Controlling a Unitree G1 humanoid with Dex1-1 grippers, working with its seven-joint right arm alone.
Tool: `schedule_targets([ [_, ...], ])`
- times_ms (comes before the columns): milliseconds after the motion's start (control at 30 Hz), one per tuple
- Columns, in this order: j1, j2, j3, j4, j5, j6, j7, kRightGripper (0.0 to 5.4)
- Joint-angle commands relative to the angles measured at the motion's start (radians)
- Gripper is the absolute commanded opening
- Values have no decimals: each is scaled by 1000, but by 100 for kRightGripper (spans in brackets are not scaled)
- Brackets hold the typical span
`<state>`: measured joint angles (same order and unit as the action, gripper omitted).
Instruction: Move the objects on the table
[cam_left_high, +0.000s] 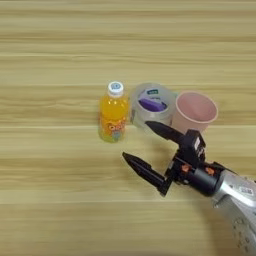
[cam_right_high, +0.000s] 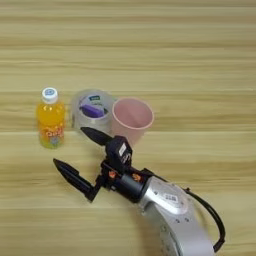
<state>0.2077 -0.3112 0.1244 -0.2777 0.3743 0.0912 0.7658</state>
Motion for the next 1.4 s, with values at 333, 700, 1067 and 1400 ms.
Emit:
schedule_targets([
  [333, -90, 51, -13, 116, -140, -102, -120, 537],
  [700, -134, 76, -35, 206, -230, -141, -221, 537],
  [1067, -126, 62, -66, 211, -238, -128, -249, 537],
  [1400, -141, 63, -101, 230, -242, -105, -298, 537],
])
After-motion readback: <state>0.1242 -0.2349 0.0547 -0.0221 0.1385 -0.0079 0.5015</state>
